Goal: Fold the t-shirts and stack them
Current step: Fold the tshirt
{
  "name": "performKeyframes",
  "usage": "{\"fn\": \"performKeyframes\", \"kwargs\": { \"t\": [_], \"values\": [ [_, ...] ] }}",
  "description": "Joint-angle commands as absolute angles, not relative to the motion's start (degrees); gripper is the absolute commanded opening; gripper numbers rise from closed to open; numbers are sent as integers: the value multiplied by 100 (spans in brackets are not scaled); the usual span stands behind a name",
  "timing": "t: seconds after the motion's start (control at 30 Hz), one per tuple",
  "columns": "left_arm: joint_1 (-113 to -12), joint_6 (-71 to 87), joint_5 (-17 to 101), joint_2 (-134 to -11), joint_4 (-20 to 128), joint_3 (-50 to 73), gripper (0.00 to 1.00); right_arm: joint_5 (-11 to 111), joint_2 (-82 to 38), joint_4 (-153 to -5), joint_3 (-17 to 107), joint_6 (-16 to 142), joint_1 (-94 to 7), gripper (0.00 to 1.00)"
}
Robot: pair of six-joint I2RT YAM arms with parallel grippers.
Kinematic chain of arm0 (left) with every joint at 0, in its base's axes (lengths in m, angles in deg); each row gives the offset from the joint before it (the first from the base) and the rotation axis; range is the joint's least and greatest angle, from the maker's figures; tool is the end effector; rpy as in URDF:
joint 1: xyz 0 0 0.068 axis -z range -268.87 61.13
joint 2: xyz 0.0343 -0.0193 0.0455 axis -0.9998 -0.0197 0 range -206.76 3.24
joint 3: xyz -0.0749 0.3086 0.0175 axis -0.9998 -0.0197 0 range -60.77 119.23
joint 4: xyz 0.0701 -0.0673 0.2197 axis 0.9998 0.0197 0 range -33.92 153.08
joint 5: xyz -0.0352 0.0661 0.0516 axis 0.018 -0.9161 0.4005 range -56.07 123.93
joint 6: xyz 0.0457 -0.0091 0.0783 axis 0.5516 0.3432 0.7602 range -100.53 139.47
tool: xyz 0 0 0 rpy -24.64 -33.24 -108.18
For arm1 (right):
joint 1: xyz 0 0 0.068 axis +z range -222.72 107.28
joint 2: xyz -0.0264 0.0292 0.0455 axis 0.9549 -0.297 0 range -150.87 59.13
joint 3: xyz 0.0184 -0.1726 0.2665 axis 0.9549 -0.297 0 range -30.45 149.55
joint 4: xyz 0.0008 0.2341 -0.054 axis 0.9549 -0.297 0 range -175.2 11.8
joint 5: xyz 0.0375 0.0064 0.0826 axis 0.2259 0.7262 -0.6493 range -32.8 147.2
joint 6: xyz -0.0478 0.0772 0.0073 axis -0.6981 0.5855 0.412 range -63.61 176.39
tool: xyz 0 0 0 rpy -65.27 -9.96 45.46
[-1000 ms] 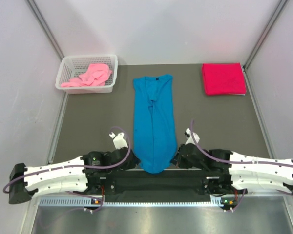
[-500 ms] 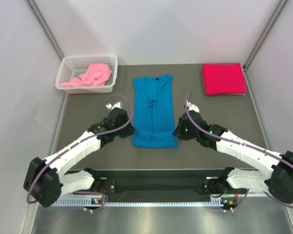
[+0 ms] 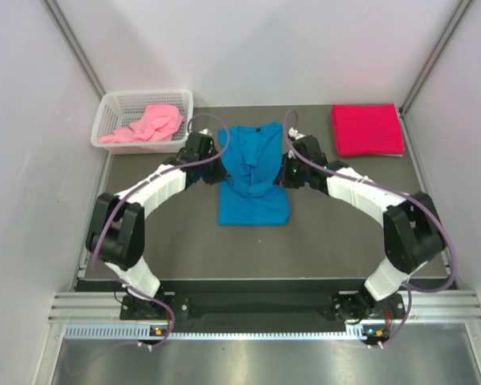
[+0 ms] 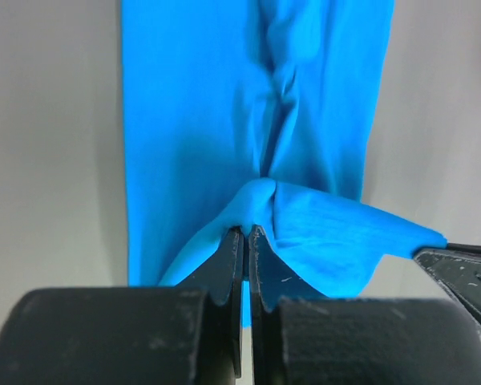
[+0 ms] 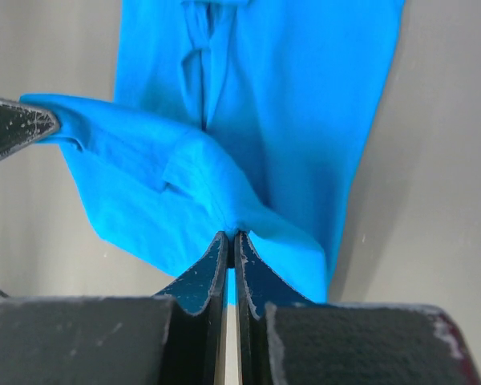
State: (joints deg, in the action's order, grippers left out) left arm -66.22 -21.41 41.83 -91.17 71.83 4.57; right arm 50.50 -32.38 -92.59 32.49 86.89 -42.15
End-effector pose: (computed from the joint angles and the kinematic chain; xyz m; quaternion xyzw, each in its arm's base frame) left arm 0.3436 -0.1556 0.2584 -0.1198 0.9136 -0.2558 0.2924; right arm 0.3099 0.1940 0.2646 -0.0239 0.9154 0.2485 0.3159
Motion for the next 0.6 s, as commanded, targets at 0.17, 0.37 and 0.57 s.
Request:
{"fn": "performKeyframes", "kwargs": {
  "t": [0.17, 0.37, 0.57],
  "values": [
    [-6918, -1920, 4527, -9994, 6953, 1499, 0, 4455, -3931, -9121, 4224, 8355, -4696, 0],
    [-7103, -2008, 4431, -10407, 7032, 1850, 0, 4296, -4335, -9147, 4566, 8293, -4934, 0],
    [-7261, -1982, 4492, -10855, 7085, 2140, 0, 4191, -4748, -9076, 4768, 8276, -5092, 0]
  ]
}}
